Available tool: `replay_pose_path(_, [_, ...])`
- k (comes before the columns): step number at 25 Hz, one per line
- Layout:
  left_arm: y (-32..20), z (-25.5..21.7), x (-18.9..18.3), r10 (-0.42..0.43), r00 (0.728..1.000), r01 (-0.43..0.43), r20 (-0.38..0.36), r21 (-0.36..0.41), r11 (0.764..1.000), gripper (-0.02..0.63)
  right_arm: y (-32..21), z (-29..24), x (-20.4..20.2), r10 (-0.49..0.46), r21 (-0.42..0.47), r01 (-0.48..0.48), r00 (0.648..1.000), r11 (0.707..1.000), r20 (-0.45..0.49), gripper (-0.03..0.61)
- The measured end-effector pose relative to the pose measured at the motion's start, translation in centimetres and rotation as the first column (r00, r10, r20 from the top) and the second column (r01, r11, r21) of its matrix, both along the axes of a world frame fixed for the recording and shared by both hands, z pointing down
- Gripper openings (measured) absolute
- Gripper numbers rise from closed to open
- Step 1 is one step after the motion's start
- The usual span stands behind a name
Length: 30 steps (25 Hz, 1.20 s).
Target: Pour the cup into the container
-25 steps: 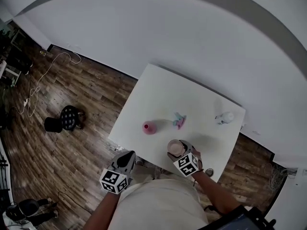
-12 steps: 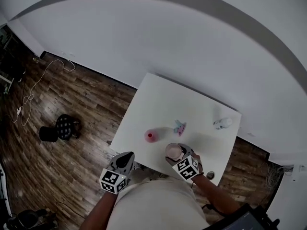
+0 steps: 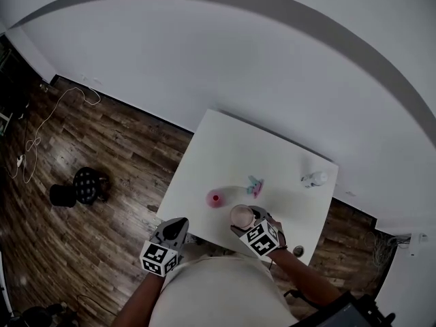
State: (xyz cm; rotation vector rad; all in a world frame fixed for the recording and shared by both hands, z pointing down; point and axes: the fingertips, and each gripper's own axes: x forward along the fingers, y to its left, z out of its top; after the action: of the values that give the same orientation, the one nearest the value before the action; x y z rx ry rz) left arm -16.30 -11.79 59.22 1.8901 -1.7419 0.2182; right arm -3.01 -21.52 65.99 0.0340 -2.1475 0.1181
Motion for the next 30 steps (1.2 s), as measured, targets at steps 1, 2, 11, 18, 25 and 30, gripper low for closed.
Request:
replay_pose_path(1, [0.0, 0.0, -0.1, 0.002, 1.0, -0.002, 0.0, 0.001, 1.0, 0.012, 0.0, -0.1, -0.2, 0.0, -0.003, 0.0, 1.0, 1.0, -0.01, 0.36])
replay_pose_path(2, [0.1, 0.0, -0.3, 0.003, 1.0, -0.003, -0.001, 0.002, 1.0, 0.011, 0.1, -0.2, -0.4, 0.0, -0.004, 0.0, 1.0, 1.0, -0.02, 0.36])
replay_pose_path(11, [0.6, 0.3, -1.7, 0.022, 1.0, -0.022, 0.001, 0.003, 1.0, 0.012, 0.5, 0.3, -2.1, -0.002, -0.023, -0.001, 0.992, 1.0, -0.124, 0.36])
replay_pose_path(18, [0.6, 0.6, -2.9, 0.029, 1.0, -0.029, -0.012, 0.013, 0.999, 0.012, 0.7, 1.7, -2.9, -0.026, -0.045, 0.016, 0.974, 0.999, -0.223, 0.36])
replay_pose_path(25, [0.9, 0.8, -3.9, 0.036, 0.999, -0.036, -0.022, 0.02, 0.999, 0.011, 0.9, 3.0, -3.2, -0.06, -0.057, 0.044, 0.946, 0.997, -0.32, 0.36])
replay_pose_path(30, [0.9, 1.6, -4.8, 0.039, 0.999, -0.038, -0.036, 0.023, 0.999, 0.012, 0.9, 3.9, -3.8, -0.077, -0.064, 0.057, 0.926, 0.996, -0.37, 0.36])
